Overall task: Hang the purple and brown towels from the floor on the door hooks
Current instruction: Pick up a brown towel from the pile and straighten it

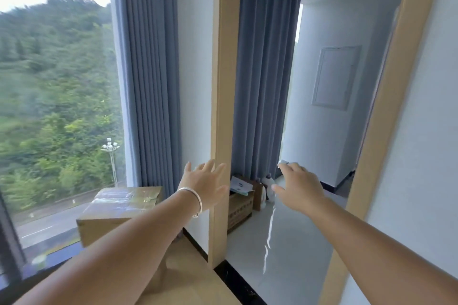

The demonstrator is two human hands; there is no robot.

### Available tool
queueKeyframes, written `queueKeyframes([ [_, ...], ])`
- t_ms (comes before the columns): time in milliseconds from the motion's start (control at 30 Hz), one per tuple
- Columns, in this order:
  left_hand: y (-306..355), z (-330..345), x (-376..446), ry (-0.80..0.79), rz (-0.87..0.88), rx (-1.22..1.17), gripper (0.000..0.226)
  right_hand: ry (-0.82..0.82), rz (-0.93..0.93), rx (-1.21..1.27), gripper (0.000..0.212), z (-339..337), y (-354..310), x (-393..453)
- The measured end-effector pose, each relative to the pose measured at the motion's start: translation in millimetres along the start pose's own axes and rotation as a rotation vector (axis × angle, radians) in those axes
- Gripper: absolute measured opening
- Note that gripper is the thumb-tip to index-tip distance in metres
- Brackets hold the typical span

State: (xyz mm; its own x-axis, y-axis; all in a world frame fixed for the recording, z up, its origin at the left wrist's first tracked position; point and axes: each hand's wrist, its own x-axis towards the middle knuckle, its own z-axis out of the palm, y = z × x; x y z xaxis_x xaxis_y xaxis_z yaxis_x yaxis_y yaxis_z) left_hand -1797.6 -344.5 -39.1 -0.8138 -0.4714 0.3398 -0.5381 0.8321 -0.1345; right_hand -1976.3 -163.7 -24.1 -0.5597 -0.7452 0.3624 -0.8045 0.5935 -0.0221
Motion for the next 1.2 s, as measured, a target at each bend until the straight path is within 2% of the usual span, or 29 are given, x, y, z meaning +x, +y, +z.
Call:
queueKeyframes([
  [267,-126,40,-14,-0.090,-0.271,0.059,0.066,-0.065,-0.261,0.114,0.061,62,-116,81],
  [500,-249,80,-17,-0.097,-0.430,0.070,0.065,-0.130,-0.446,0.188,0.068,114,-245,144],
  [733,-345,118,-24,-0.151,-0.567,0.072,0.064,-0.171,-0.573,0.208,0.066,162,-344,196],
  [1000,-428,179,-76,-0.259,-0.727,0.076,0.064,-0.304,-0.696,0.238,0.065,235,-446,221],
  [1200,-469,227,-112,-0.334,-0.825,0.056,0.061,-0.459,-0.782,0.214,0.072,294,-504,231],
])
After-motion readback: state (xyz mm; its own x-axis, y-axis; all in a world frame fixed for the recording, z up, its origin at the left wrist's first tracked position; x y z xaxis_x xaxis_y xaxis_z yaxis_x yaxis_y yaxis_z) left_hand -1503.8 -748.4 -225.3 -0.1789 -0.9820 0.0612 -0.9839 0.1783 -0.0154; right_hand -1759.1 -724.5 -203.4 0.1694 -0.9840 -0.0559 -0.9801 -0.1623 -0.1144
